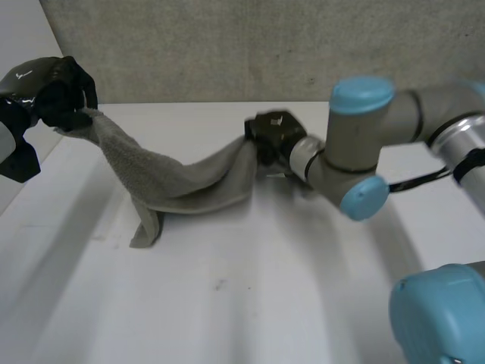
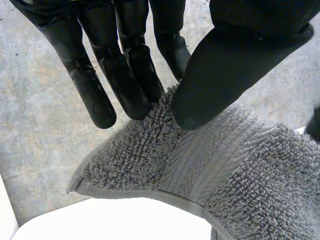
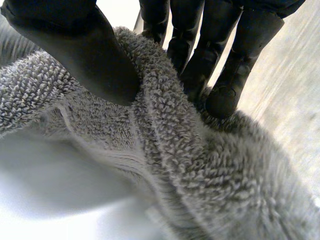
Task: Fold the towel.
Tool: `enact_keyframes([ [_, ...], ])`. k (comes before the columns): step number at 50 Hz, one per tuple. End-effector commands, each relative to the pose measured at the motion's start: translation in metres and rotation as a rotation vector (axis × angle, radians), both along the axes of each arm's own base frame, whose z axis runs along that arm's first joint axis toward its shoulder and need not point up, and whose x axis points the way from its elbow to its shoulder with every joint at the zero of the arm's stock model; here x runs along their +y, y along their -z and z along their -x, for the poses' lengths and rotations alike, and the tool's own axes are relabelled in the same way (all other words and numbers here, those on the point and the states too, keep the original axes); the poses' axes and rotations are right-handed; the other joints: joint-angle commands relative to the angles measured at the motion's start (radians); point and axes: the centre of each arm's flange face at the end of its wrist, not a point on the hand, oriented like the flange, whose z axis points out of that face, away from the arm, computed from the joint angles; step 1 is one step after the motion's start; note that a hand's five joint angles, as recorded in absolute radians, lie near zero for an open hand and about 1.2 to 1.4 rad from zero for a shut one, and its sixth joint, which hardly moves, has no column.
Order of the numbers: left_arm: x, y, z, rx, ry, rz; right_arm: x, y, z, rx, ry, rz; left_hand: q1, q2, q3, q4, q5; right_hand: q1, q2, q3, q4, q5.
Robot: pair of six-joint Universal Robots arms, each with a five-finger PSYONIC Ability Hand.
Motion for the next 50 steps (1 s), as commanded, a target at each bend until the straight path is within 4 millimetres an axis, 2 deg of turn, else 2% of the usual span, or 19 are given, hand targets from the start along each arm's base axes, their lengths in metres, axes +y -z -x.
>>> enact_keyframes([
  [1,0.003,-0.003,0.0,0.004,-0.005,0.003,0.018,-0.085,0.027,-0.028,0.004,0.059,0.207,0.179,0.18,0.177,0.195,0.072,0.101,0.08,0.057,0.072],
  [2,0.004,-0.005,-0.001,0.005,-0.006,0.007,0.018,-0.085,0.027,-0.028,0.004,0.059,0.207,0.179,0.18,0.177,0.195,0.072,0.101,0.08,0.057,0.072],
  [4,0.008,-0.01,-0.001,0.007,-0.006,0.024,0.029,-0.115,0.043,-0.017,-0.003,0.055,0.207,0.179,0.18,0.177,0.195,0.072,0.101,0.08,0.057,0.072],
  [5,0.011,-0.015,-0.001,0.007,-0.008,0.039,0.03,-0.116,0.043,-0.017,-0.003,0.055,0.207,0.179,0.18,0.177,0.195,0.072,0.101,0.08,0.057,0.072],
  [7,0.014,-0.019,-0.002,0.009,-0.012,0.047,0.043,-0.141,0.06,0.007,-0.031,0.053,0.207,0.179,0.18,0.177,0.195,0.072,0.101,0.08,0.057,0.072],
  [12,0.025,-0.032,-0.009,0.014,-0.038,0.084,0.064,-0.171,0.085,0.051,-0.059,0.052,0.207,0.179,0.18,0.177,0.195,0.072,0.101,0.08,0.057,0.072],
  [18,0.046,-0.042,-0.011,0.074,-0.052,0.082,0.077,-0.197,0.126,0.117,-0.031,0.085,0.207,0.179,0.18,0.177,0.195,0.072,0.101,0.08,0.057,0.072],
  [22,0.06,-0.035,-0.01,0.111,-0.045,0.05,0.081,-0.198,0.138,0.152,-0.012,0.084,0.207,0.179,0.18,0.177,0.195,0.072,0.101,0.08,0.057,0.072],
  [25,0.063,-0.029,-0.01,0.116,-0.042,0.03,0.085,-0.188,0.146,0.199,-0.013,0.03,0.207,0.179,0.18,0.177,0.195,0.072,0.101,0.08,0.057,0.072],
  [28,0.072,-0.007,-0.005,0.118,-0.026,-0.05,0.089,-0.173,0.152,0.26,-0.026,-0.034,0.207,0.179,0.18,0.177,0.195,0.072,0.101,0.08,0.057,0.072],
  [30,0.075,0.002,-0.002,0.118,-0.014,-0.08,0.091,-0.15,0.154,0.331,-0.053,-0.09,0.207,0.179,0.18,0.177,0.195,0.072,0.101,0.08,0.057,0.072],
  [33,0.08,0.018,0.006,0.118,0.011,-0.138,0.092,-0.138,0.154,0.369,-0.07,-0.116,0.207,0.179,0.18,0.177,0.195,0.072,0.101,0.08,0.057,0.072],
  [35,0.079,0.028,0.009,0.115,0.022,-0.176,0.094,-0.114,0.155,0.45,-0.107,-0.156,0.207,0.179,0.18,0.177,0.195,0.072,0.101,0.08,0.057,0.072],
  [37,0.073,0.051,0.019,0.107,0.05,-0.263,0.093,-0.102,0.155,0.487,-0.128,-0.173,0.207,0.179,0.18,0.177,0.195,0.072,0.101,0.08,0.057,0.072],
  [39,0.069,0.061,0.023,0.103,0.06,-0.3,0.089,-0.086,0.155,0.531,-0.151,-0.2,0.207,0.179,0.18,0.177,0.195,0.072,0.101,0.08,0.057,0.072],
  [41,0.065,0.069,0.026,0.098,0.064,-0.315,0.075,-0.055,0.155,0.612,-0.168,-0.248,0.207,0.179,0.18,0.177,0.195,0.072,0.101,0.08,0.057,0.072],
  [42,0.058,0.076,0.029,0.091,0.056,-0.322,0.075,-0.055,0.155,0.612,-0.168,-0.249,0.207,0.179,0.18,0.177,0.195,0.072,0.101,0.08,0.057,0.072],
  [44,0.049,0.085,0.03,0.084,0.038,-0.332,0.058,-0.032,0.156,0.679,-0.141,-0.263,0.207,0.179,0.18,0.177,0.195,0.072,0.101,0.08,0.057,0.072],
  [50,0.022,0.114,0.034,0.049,-0.022,-0.375,0.025,-0.004,0.153,0.714,-0.069,-0.21,0.207,0.179,0.18,0.177,0.195,0.072,0.101,0.08,0.057,0.072],
])
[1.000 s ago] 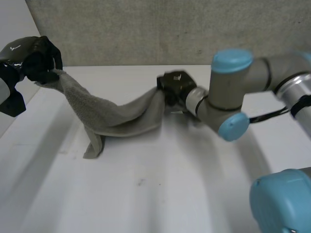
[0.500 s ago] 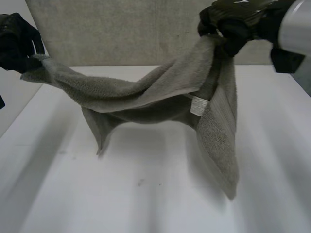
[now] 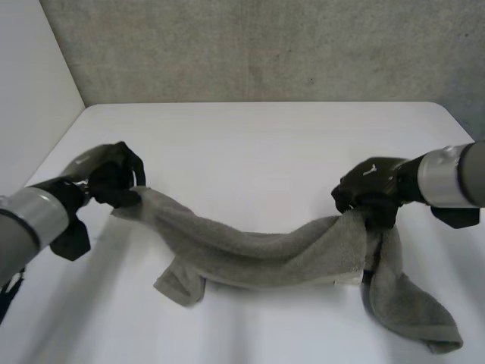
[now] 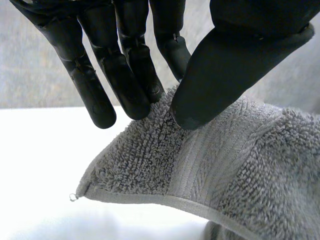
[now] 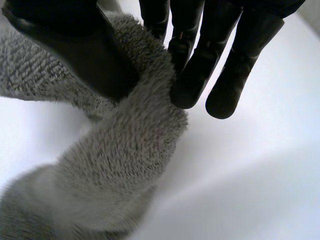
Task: Fold the towel.
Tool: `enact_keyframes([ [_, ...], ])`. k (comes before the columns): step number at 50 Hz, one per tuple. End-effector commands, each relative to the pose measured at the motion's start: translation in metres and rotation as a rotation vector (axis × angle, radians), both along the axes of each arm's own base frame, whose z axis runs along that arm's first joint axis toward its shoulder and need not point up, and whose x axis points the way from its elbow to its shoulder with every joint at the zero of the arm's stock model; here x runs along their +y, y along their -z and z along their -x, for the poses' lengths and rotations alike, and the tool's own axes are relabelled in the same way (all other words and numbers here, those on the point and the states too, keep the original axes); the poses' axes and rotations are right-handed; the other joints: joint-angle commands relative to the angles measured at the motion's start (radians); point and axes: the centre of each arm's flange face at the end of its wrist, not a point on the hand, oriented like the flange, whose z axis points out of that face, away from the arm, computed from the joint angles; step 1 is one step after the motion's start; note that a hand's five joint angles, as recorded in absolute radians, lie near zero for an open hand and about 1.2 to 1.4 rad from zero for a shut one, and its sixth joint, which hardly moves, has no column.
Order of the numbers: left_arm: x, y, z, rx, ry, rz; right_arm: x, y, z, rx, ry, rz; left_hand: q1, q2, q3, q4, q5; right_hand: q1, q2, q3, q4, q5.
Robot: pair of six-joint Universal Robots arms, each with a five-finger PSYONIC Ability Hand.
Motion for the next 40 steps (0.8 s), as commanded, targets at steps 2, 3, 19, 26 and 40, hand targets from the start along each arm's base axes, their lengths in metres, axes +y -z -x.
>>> enact_keyframes([
  [2,-0.037,0.036,0.006,-0.054,-0.067,-0.053,-0.06,0.048,-0.007,0.058,0.079,0.142,0.207,0.179,0.18,0.177,0.195,0.07,0.101,0.08,0.057,0.072],
  [3,-0.044,0.039,0.006,-0.057,-0.077,-0.051,-0.06,0.048,-0.007,0.058,0.079,0.142,0.207,0.179,0.18,0.177,0.195,0.07,0.101,0.08,0.057,0.072],
  [19,-0.07,0.04,0.004,-0.05,-0.163,0.016,-0.064,0.018,-0.012,-0.324,0.347,0.161,0.207,0.179,0.18,0.177,0.195,-1.152,-1.121,-1.142,-1.165,-1.15],
  [26,-0.067,0.038,0.003,-0.048,-0.167,0.015,-0.027,0.027,-0.005,-0.347,0.345,0.175,0.207,0.179,0.18,0.177,0.195,-1.152,-1.121,-1.142,-1.165,-1.15],
  [40,-0.058,0.03,0.002,-0.045,-0.165,0.025,0.005,0.068,-0.022,-0.388,0.321,0.185,0.207,0.179,0.18,0.177,0.195,-1.063,-1.032,-1.053,-1.076,-1.061],
])
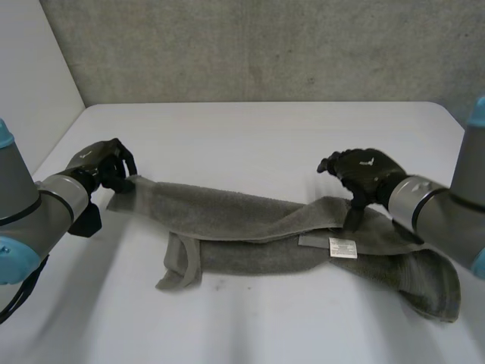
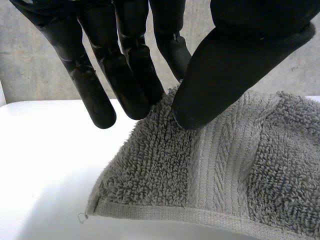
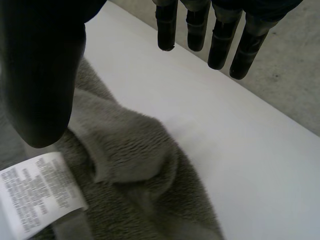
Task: Fold the towel.
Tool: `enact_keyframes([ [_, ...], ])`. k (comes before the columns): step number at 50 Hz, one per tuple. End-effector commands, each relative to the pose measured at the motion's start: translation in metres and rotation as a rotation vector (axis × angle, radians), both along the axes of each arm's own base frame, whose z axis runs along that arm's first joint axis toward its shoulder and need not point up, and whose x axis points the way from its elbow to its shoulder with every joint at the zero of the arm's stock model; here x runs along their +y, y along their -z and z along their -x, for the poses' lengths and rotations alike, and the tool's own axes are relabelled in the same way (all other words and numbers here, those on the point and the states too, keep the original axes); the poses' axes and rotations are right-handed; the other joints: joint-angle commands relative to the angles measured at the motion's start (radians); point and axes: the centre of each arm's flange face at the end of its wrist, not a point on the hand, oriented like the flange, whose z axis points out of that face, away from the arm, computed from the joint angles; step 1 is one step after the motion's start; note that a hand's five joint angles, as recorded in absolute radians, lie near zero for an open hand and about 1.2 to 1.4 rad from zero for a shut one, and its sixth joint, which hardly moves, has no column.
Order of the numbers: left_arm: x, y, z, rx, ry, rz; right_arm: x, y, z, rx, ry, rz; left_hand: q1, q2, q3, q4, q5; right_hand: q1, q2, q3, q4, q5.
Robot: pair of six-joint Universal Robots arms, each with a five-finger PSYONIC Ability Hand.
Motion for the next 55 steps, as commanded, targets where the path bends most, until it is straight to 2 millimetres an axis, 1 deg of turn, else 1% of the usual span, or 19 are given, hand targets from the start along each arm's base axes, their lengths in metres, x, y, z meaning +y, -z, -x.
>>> enact_keyframes([
  [1,0.005,-0.003,-0.001,0.001,0.002,0.002,0.01,0.022,-0.008,-0.01,-0.009,0.004,0.207,0.179,0.18,0.177,0.195,0.031,0.015,0.02,0.007,0.027],
  [9,0.008,0.0,-0.001,-0.002,0.002,-0.012,0.005,0.047,-0.012,-0.01,-0.004,-0.013,0.207,0.179,0.18,0.177,0.195,0.404,0.388,0.393,0.38,0.4],
  [11,0.009,0.0,-0.001,-0.002,0.004,-0.012,-0.002,0.049,-0.011,0.005,0.024,0.013,0.207,0.179,0.18,0.177,0.195,0.784,0.767,0.773,0.759,0.779],
  [12,0.01,-0.001,-0.002,-0.003,0.003,-0.011,-0.002,0.049,-0.011,0.005,0.024,0.013,0.207,0.179,0.18,0.177,0.195,0.786,0.769,0.775,0.761,0.782],
  [13,0.01,-0.001,-0.002,-0.003,0.003,-0.011,-0.008,0.047,-0.009,0.004,0.054,0.042,0.207,0.179,0.18,0.177,0.195,1.053,1.037,1.042,1.029,1.049],
  [14,0.011,-0.003,-0.002,-0.002,0.003,-0.008,-0.008,0.047,-0.009,0.004,0.054,0.042,0.207,0.179,0.18,0.177,0.195,1.056,1.04,1.045,1.031,1.052],
  [17,0.013,-0.008,-0.002,0.001,0.002,0.005,-0.017,0.033,-0.006,-0.008,0.095,0.11,0.207,0.179,0.18,0.177,0.195,1.164,1.147,1.153,1.139,1.159],
  [19,0.013,-0.011,-0.002,0.003,0.002,0.013,-0.019,0.004,-0.006,-0.039,0.105,0.186,0.207,0.179,0.18,0.177,0.195,1.164,1.147,1.153,1.139,1.159],
  [22,0.014,-0.017,-0.003,0.006,0.002,0.029,-0.018,-0.014,-0.006,-0.056,0.102,0.228,0.207,0.179,0.18,0.177,0.195,1.164,1.147,1.153,1.139,1.159],
  [24,0.016,-0.023,-0.003,0.008,0.002,0.041,-0.009,-0.048,-0.004,-0.066,0.092,0.296,0.207,0.179,0.18,0.177,0.195,1.164,1.147,1.153,1.139,1.159],
  [25,0.019,-0.032,-0.003,0.012,0.003,0.057,-0.009,-0.048,-0.004,-0.066,0.092,0.297,0.207,0.179,0.18,0.177,0.195,1.164,1.147,1.153,1.139,1.159],
  [27,0.023,-0.041,-0.004,0.018,0.003,0.072,0.003,-0.078,-0.001,-0.029,0.058,0.336,0.207,0.179,0.18,0.177,0.195,1.164,1.147,1.153,1.139,1.159],
  [33,0.038,-0.067,-0.007,0.063,-0.004,0.084,0.03,-0.106,0.004,0.098,-0.036,0.282,0.207,0.179,0.18,0.177,0.195,1.164,1.147,1.153,1.139,1.159],
  [38,0.053,-0.076,-0.007,0.075,0.018,0.048,0.048,-0.105,0.01,0.217,-0.092,0.172,0.207,0.179,0.18,0.177,0.195,1.164,1.147,1.153,1.139,1.159],
  [44,0.068,-0.066,-0.002,0.077,0.095,-0.038,0.065,-0.094,0.015,0.304,-0.145,0.053,0.207,0.179,0.18,0.177,0.195,1.164,1.147,1.153,1.139,1.159],
  [48,0.071,-0.052,-0.001,0.07,0.105,-0.082,0.062,-0.081,0.014,0.335,-0.165,0.019,0.207,0.179,0.18,0.177,0.195,1.164,1.147,1.153,1.139,1.159],
  [50,0.07,-0.047,0.0,0.068,0.105,-0.096,0.054,-0.059,0.012,0.384,-0.187,-0.036,0.207,0.179,0.18,0.177,0.195,1.164,1.147,1.153,1.139,1.159],
  [53,0.057,-0.03,0.002,0.053,0.1,-0.129,0.048,-0.051,0.011,0.407,-0.194,-0.046,0.207,0.179,0.18,0.177,0.195,1.164,1.147,1.153,1.139,1.159],
  [55,0.05,-0.024,0.003,0.041,0.102,-0.132,0.032,-0.042,0.006,0.42,-0.203,-0.017,0.207,0.179,0.18,0.177,0.195,1.164,1.147,1.153,1.139,1.159],
])
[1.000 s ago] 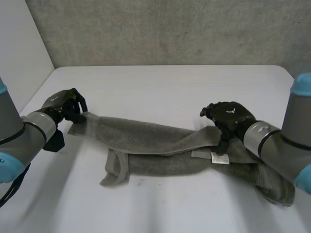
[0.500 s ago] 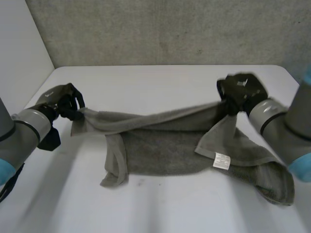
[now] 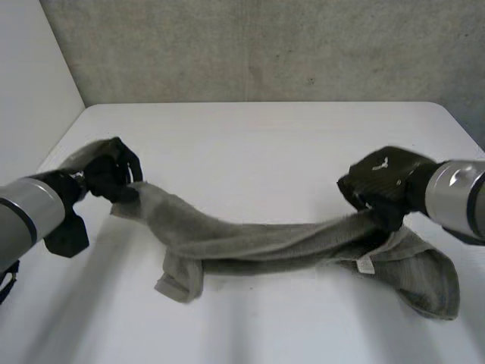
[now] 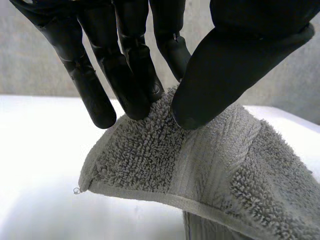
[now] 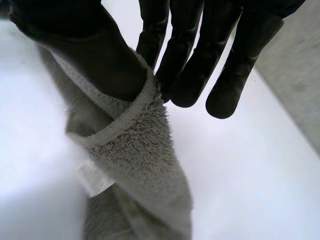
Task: Fold the towel.
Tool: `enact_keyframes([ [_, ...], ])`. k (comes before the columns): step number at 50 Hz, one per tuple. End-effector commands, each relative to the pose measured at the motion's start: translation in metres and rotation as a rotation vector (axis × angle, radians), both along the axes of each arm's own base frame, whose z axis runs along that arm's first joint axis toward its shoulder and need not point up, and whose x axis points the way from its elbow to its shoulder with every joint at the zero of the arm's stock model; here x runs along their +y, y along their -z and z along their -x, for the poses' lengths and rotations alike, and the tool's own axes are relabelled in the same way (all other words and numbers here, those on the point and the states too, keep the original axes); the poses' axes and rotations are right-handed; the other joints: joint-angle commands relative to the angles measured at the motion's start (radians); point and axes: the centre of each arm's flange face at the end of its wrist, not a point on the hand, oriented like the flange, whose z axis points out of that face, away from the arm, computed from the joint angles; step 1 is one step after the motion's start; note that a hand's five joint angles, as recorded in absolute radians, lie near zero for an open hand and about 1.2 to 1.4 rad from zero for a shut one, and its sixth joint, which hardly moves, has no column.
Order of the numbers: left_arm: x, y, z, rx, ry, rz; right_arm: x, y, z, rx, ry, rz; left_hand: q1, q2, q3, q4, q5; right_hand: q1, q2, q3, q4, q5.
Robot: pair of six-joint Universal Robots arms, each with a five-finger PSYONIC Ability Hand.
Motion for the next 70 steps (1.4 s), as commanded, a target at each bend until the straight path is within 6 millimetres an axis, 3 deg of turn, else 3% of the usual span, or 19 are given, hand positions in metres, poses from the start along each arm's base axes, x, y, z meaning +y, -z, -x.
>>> enact_keyframes([
  [1,-0.029,0.029,0.006,-0.046,0.01,-0.023,-0.027,0.033,-0.008,0.069,-0.026,-0.014,0.207,0.179,0.18,0.177,0.195,0.06,0.07,0.065,0.055,0.053],
  [6,-0.061,0.013,0.015,-0.046,0.01,0.084,-0.075,0.026,-0.021,0.024,0.018,0.175,0.207,0.179,0.18,0.177,0.195,0.06,0.07,0.065,0.055,0.053],
  [9,-0.084,-0.024,0.025,-0.012,-0.011,0.221,-0.107,-0.006,-0.03,-0.032,0.082,0.387,0.207,0.179,0.18,0.177,0.195,0.06,0.07,0.065,0.055,0.053],
  [11,-0.092,-0.048,0.032,0.024,-0.024,0.296,-0.13,-0.059,-0.037,-0.148,0.141,0.641,0.207,0.179,0.18,0.177,0.195,0.06,0.07,0.065,0.055,0.053],
  [12,-0.096,-0.076,0.036,0.069,-0.047,0.374,-0.13,-0.06,-0.037,-0.149,0.141,0.643,0.207,0.179,0.18,0.177,0.195,0.06,0.07,0.065,0.055,0.053],
  [13,-0.096,-0.077,0.036,0.07,-0.047,0.375,-0.135,-0.089,-0.038,-0.223,0.159,0.762,0.207,0.179,0.18,0.177,0.195,0.06,0.07,0.065,0.055,0.053],
  [14,-0.1,-0.104,0.036,0.123,-0.079,0.448,-0.135,-0.089,-0.038,-0.224,0.159,0.763,0.207,0.179,0.18,0.177,0.195,0.06,0.07,0.065,0.055,0.053],
  [15,-0.101,-0.13,0.034,0.176,-0.115,0.516,-0.136,-0.118,-0.038,-0.301,0.165,0.873,0.207,0.179,0.18,0.177,0.195,0.06,0.07,0.065,0.055,0.053],
  [19,-0.098,-0.17,0.027,0.273,-0.178,0.607,-0.123,-0.176,-0.037,-0.47,0.134,1.067,0.207,0.179,0.18,0.177,0.195,0.06,0.07,0.065,0.055,0.053],
  [23,-0.093,-0.191,0.018,0.359,-0.238,0.645,-0.113,-0.183,-0.038,-0.479,0.087,1.071,0.207,0.179,0.18,0.177,0.195,0.06,0.07,0.065,0.055,0.053],
  [27,-0.092,-0.183,0.016,0.359,-0.249,0.605,-0.11,-0.147,-0.044,-0.413,0.012,0.9,0.207,0.179,0.18,0.177,0.195,0.06,0.07,0.065,0.055,0.053],
  [36,-0.09,-0.077,0.007,0.213,-0.29,0.282,-0.102,-0.063,-0.047,-0.254,-0.103,0.599,0.207,0.179,0.18,0.177,0.195,0.06,0.07,0.065,0.055,0.053],
  [40,-0.08,-0.022,-0.001,0.148,-0.313,0.133,-0.094,0.006,-0.047,-0.105,-0.177,0.415,0.207,0.179,0.18,0.177,0.195,0.06,0.07,0.065,0.055,0.053],
  [44,-0.073,0.008,-0.001,0.125,-0.3,0.078,-0.082,0.074,-0.044,0.052,-0.259,0.236,0.207,0.179,0.18,0.177,0.195,0.06,0.07,0.065,0.055,0.053],
  [46,-0.071,0.019,-0.001,0.114,-0.29,0.066,-0.082,0.074,-0.044,0.053,-0.259,0.235,0.207,0.179,0.18,0.177,0.195,0.06,0.07,0.065,0.055,0.053],
  [48,-0.07,0.034,-0.006,0.086,-0.291,0.064,-0.081,0.102,-0.043,0.107,-0.283,0.177,0.207,0.179,0.18,0.177,0.195,0.06,0.07,0.065,0.055,0.053],
  [61,-0.067,0.029,-0.013,0.071,-0.297,0.092,-0.096,0.097,-0.045,-0.24,-0.038,0.124,0.207,0.179,0.18,0.177,0.195,-0.01,0.001,-0.004,-0.015,-0.016],
  [63,-0.065,0.024,-0.012,0.081,-0.292,0.102,-0.094,0.102,-0.041,-0.303,0.036,0.099,0.207,0.179,0.18,0.177,0.195,-0.462,-0.452,-0.456,-0.467,-0.469],
  [70,-0.066,0.017,-0.011,0.104,-0.271,0.118,-0.087,0.122,-0.029,-0.358,0.203,0.027,0.207,0.179,0.18,0.177,0.195,-0.816,-0.805,-0.81,-0.821,-0.823],
])
